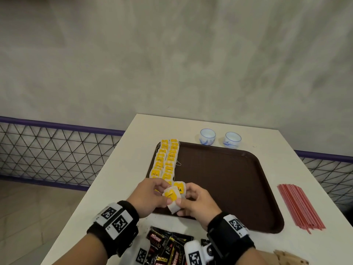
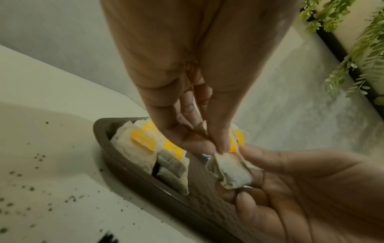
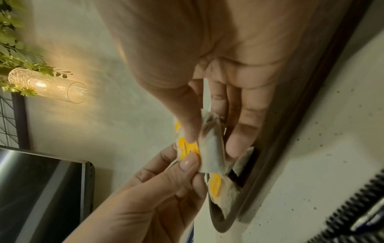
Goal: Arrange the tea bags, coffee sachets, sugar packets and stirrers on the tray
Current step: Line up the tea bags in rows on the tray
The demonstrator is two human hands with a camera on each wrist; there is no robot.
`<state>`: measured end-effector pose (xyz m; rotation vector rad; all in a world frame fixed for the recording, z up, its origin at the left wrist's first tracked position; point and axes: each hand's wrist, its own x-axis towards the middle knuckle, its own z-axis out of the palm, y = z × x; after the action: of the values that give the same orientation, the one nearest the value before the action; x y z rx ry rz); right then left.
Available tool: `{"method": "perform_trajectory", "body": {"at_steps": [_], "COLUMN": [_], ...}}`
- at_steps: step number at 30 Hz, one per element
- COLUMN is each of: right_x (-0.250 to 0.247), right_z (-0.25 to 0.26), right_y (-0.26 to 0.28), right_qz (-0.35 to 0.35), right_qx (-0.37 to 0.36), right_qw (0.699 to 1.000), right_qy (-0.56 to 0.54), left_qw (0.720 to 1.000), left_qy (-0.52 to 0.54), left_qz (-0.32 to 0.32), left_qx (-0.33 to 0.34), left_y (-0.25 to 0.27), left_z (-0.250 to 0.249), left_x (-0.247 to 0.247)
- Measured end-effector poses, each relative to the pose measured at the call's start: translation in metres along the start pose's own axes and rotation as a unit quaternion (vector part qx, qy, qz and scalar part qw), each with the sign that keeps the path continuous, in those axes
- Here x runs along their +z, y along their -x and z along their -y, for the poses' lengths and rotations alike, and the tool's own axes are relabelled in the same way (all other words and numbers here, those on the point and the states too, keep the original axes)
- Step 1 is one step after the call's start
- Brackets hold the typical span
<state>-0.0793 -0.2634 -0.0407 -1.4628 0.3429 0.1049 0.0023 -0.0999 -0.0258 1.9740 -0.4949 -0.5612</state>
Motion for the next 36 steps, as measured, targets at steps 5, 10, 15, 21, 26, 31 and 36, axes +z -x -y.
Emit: {"method": "perform_trajectory", "body": {"at_steps": [5, 10, 15, 21, 26, 31, 36], "right_x": [0.002, -0.007, 0.0, 0.024, 0.025, 0.026, 0.031], "right_z": [0.001, -0.009, -0.01, -0.015, -0.011, 0.0, 0.002], "right_y": [0.0, -0.011, -0.022, -0.042, -0.047, -0.048, -0.055], "right_qz": [0.009, -0.113, -0.112, -0.113, -0.147, -0.087, -0.104], "right_qx": [0.004, -0.032, -0.024, -0.013, -0.026, 0.003, -0.019], "right_qw": [1.0, 0.98, 0.979, 0.968, 0.956, 0.962, 0.943], "right_qy": [-0.03, 0.16, 0.168, 0.224, 0.254, 0.258, 0.316], "left_qw": [0.999, 0.997, 0.996, 0.996, 0.996, 0.996, 0.996], "left_qy": [-0.037, -0.068, -0.089, -0.088, -0.085, -0.082, -0.081], "left_qz": [-0.001, 0.002, -0.007, 0.006, 0.011, 0.001, -0.015], "left_qx": [0.024, 0.037, 0.029, 0.021, 0.024, 0.026, 0.029], "left_y": [0.004, 0.018, 0.035, 0.042, 0.043, 0.044, 0.042], "left_z": [0.0, 0.006, 0.018, 0.029, 0.032, 0.032, 0.03], "left_x": [-0.001, -0.01, -0.033, -0.046, -0.042, -0.042, -0.043]}}
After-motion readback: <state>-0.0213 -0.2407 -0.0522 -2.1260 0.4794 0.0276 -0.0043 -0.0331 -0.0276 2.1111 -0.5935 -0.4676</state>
